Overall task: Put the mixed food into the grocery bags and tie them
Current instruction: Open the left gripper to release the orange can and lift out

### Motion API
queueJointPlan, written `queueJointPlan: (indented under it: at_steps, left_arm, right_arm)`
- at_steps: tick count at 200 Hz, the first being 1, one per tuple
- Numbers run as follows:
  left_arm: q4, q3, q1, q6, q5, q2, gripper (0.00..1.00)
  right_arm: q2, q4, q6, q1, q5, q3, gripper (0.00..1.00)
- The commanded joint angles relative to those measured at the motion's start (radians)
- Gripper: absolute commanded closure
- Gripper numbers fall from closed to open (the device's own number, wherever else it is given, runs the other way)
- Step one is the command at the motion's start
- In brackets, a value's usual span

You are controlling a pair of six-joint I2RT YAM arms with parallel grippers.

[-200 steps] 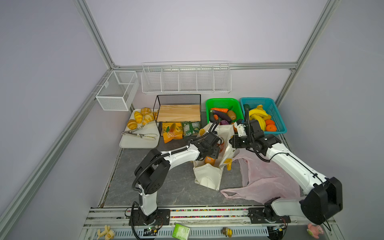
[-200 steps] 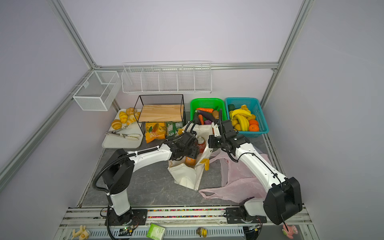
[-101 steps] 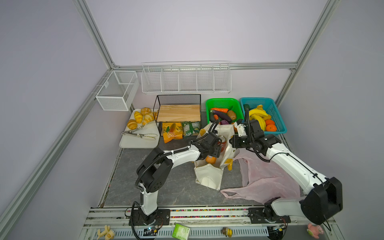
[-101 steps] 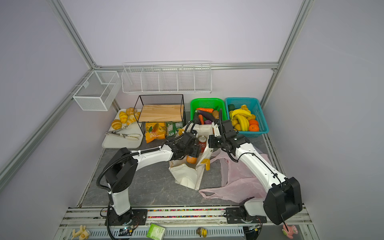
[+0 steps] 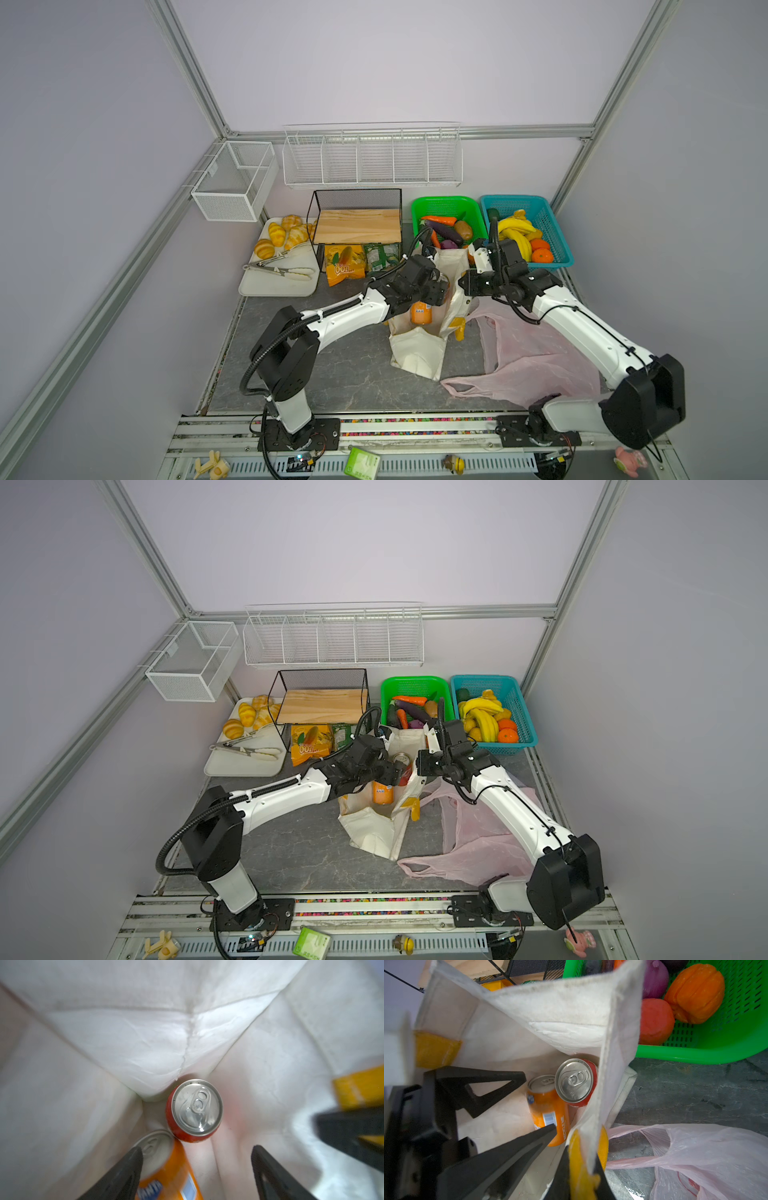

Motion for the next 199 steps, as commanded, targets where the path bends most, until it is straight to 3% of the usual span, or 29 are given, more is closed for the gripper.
queueJointPlan:
  at_steps: [1, 31, 56, 89, 110, 134, 153, 199]
  left_arm:
    - [0.017, 0.012, -0.001, 0.041, 0.039, -0.086, 0.17]
    - [-0.005, 0.003, 0.001, 0.060, 0.070, -0.200, 0.18]
    - [-0.044, -0.051, 0.016, 0.034, -0.005, -0.320, 0.19]
    - [-0.223, -0.137, 0.136, -0.073, -0.070, -0.434, 0.20]
    - [-0.271, -0.180, 0.202, -0.102, 0.011, -0.445, 0.20]
    - [-0.276, -0.179, 0.208, -0.104, 0.105, -0.399, 0.22]
    - [-0.252, -0.185, 0.208, -0.111, 0.108, -0.360, 0.34]
    - [-0.245, -0.173, 0.209, -0.090, 0.051, -0.340, 0.79]
  right_arm:
    - [-0.013, 0.039, -0.019, -0.011, 0.020, 0.006, 0.91]
    - [-0.014, 0.042, -0.018, -0.012, 0.019, 0.003, 0.91]
    - [-0.013, 0.042, -0.017, -0.013, 0.018, 0.001, 0.91]
    - [-0.013, 0.045, -0.019, -0.013, 0.014, 0.001, 0.91]
    - [-0.005, 0.053, -0.019, -0.013, 0.008, 0.005, 0.91]
    - [0.006, 0.060, -0.015, -0.014, 0.001, 0.010, 0.91]
    - [0.004, 0.065, -0.013, -0.014, -0.001, 0.006, 0.91]
    - [-0.013, 0.047, -0.044, -0.013, -0.020, 0.008, 0.91]
